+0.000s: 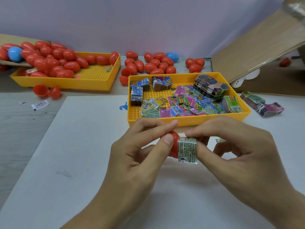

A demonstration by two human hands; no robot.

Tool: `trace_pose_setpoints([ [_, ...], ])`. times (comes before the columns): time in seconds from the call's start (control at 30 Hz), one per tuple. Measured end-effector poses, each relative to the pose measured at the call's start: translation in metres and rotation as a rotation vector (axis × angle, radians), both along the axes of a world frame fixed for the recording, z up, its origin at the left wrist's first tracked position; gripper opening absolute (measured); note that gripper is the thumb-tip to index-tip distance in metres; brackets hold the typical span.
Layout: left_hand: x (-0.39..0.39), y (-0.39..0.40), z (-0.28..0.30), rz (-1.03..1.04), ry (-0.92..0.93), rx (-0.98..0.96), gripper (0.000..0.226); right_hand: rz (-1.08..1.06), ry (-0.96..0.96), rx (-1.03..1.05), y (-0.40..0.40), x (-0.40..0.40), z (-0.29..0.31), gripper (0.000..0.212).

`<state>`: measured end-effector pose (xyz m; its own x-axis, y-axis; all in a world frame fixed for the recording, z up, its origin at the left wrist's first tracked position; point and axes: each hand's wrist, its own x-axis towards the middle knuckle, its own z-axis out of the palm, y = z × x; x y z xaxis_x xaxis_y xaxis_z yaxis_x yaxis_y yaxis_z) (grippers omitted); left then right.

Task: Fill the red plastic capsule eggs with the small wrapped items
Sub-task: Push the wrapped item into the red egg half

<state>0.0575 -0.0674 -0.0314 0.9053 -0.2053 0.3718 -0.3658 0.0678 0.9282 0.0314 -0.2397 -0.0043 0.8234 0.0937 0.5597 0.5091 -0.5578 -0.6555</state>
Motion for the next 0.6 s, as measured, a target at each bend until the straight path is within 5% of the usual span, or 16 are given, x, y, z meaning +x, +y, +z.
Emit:
trace_pose_setpoints([
  [0.17, 0.001, 0.001, 0.001, 0.052, -0.046, 0.054, 0.029, -0.013, 0.16, 0.095, -0.006, 0.003, -0.012, 0.022],
  [0.6, 0.0, 0.001, 0.002, 0.019, -0.043, 0.054, 0.023, 0.007, 0.025, 0.08, -0.003, 0.001, -0.006, 0.013],
])
